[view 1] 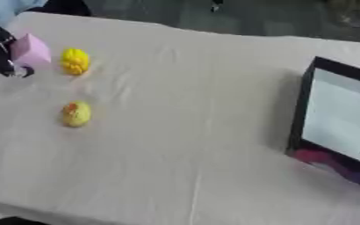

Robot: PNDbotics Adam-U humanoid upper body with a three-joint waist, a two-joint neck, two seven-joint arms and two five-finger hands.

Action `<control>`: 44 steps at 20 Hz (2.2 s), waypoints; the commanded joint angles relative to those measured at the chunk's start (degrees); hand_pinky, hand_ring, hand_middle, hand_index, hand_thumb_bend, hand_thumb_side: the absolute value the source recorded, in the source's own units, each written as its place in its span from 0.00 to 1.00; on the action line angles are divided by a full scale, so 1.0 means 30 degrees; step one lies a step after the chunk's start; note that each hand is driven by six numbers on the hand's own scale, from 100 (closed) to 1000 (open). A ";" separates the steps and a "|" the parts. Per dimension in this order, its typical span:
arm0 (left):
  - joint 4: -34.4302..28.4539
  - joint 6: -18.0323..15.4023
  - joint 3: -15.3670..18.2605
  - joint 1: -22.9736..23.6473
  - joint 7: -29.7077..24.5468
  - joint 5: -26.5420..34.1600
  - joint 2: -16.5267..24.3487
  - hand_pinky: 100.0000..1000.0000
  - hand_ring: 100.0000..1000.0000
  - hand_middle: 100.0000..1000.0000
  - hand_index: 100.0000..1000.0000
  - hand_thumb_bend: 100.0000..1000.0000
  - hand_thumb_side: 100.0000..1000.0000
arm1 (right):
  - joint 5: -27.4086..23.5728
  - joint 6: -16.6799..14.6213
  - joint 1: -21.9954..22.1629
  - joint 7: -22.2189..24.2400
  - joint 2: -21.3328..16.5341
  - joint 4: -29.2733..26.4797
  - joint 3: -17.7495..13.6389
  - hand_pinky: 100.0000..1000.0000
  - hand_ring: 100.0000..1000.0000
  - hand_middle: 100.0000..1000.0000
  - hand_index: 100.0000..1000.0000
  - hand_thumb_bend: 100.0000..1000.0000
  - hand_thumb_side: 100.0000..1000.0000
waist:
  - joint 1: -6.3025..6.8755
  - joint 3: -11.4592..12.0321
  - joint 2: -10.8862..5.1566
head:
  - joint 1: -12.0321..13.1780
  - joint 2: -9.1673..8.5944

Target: Pick up the objects with one hand, pass them to the other hand, and then place them into the box on the other side of the table.

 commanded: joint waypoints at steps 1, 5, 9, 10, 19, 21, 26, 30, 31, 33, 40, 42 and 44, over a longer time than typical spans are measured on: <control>-0.1790 0.0058 -0.0098 0.0003 0.0644 0.0790 0.0247 0.74 0.60 0.44 0.49 0.00 0.00 | -0.0418 -0.0584 -0.0406 0.0364 -0.1424 -0.0296 -0.0172 1.00 1.00 1.00 1.00 0.00 0.75 | 0.0073 -0.0013 -0.0440 | -0.0125 -0.0230; -0.3591 0.0382 -0.0611 0.0242 0.1867 0.0964 -0.0539 0.72 0.60 0.44 0.49 0.00 0.00 | -0.0648 -0.1268 -0.1524 0.1229 -0.2940 -0.0296 0.0137 1.00 1.00 1.00 1.00 0.00 0.72 | -0.0027 -0.0053 -0.0492 | -0.0239 -0.0271; -0.4766 0.0536 -0.1133 0.0269 0.2358 0.0675 -0.1375 0.72 0.59 0.43 0.48 0.00 0.00 | -0.0487 -0.1508 -0.3047 0.2211 -0.4233 -0.0296 0.0671 1.00 1.00 1.00 1.00 0.00 0.68 | -0.0155 -0.0052 -0.0544 | -0.0462 -0.0272; -0.4963 0.0527 -0.1220 0.0276 0.2471 0.0669 -0.1612 0.72 0.59 0.43 0.48 0.00 0.00 | -0.0369 -0.1625 -0.3491 0.2445 -0.4517 -0.0296 0.0855 1.00 1.00 1.00 1.00 0.00 0.66 | -0.0178 -0.0038 -0.0554 | -0.0512 -0.0248; -0.5593 0.0012 -0.1850 0.0378 0.3864 0.0335 -0.4115 0.73 0.58 0.42 0.47 0.00 0.00 | 0.1041 -0.1164 -0.6933 0.3767 -0.5757 -0.0296 0.2771 1.00 1.00 1.00 1.00 0.00 0.52 | -0.0416 0.0122 -0.0651 | -0.1088 -0.0086; -0.5709 -0.0099 -0.1946 0.0459 0.4233 0.0209 -0.4712 0.73 0.58 0.42 0.47 0.00 0.00 | 0.1392 -0.0834 -0.7569 0.3977 -0.5781 -0.0296 0.3263 1.00 1.00 1.00 1.00 0.00 0.51 | -0.0470 0.0182 -0.0662 | -0.1183 -0.0091; -0.6304 -0.0723 -0.2136 0.0833 0.5034 0.0067 -0.5959 0.73 0.58 0.41 0.47 0.00 0.01 | 0.2329 -0.0463 -0.9040 0.4366 -0.5871 -0.0296 0.4306 1.00 1.00 1.00 1.00 0.00 0.49 | -0.0567 0.0336 -0.0652 | -0.1527 -0.0064; -0.6752 -0.0984 -0.2192 0.1096 0.5377 0.0050 -0.6865 0.73 0.57 0.41 0.46 0.00 0.02 | 0.3078 -0.0161 -0.9933 0.4688 -0.5782 -0.0296 0.5074 1.00 1.00 1.00 1.00 0.00 0.48 | -0.0658 0.0532 -0.0638 | -0.1867 -0.0173; -0.6854 -0.1025 -0.2208 0.1147 0.5475 0.0007 -0.7029 0.73 0.57 0.41 0.46 0.00 0.01 | 0.3255 -0.0101 -1.0099 0.4754 -0.5737 -0.0296 0.5242 1.00 1.00 1.00 1.00 0.00 0.48 | -0.0675 0.0566 -0.0634 | -0.1919 -0.0194; -0.7049 -0.1132 -0.2265 0.1215 0.5680 -0.0128 -0.7305 0.73 0.57 0.41 0.46 0.00 0.01 | 0.3537 0.0031 -1.0382 0.4867 -0.5628 -0.0296 0.5540 1.00 1.00 1.00 1.00 0.00 0.48 | -0.0708 0.0645 -0.0622 | -0.2049 -0.0235; -0.7712 -0.1607 -0.2543 0.1484 0.6463 -0.0683 -0.8439 0.72 0.57 0.40 0.46 0.00 0.00 | 0.4563 0.0489 -1.1247 0.5369 -0.5353 -0.0296 0.6459 0.99 1.00 1.00 1.00 0.00 0.49 | -0.0796 0.0911 -0.0553 | -0.2630 -0.0196; -0.7855 -0.1754 -0.2652 0.1470 0.6574 -0.0875 -0.8741 0.72 0.56 0.40 0.45 0.00 0.00 | 0.4835 0.0681 -1.1479 0.5504 -0.5260 -0.0296 0.6702 0.99 1.00 1.00 1.00 0.00 0.50 | -0.0791 0.0987 -0.0524 | -0.2788 -0.0189; -0.7977 -0.1907 -0.2776 0.1423 0.6644 -0.1032 -0.9053 0.72 0.56 0.40 0.45 0.00 0.00 | 0.5011 0.0990 -1.1733 0.5528 -0.5139 -0.0296 0.6906 0.99 1.00 1.00 1.00 0.00 0.50 | -0.0772 0.1099 -0.0491 | -0.2970 -0.0198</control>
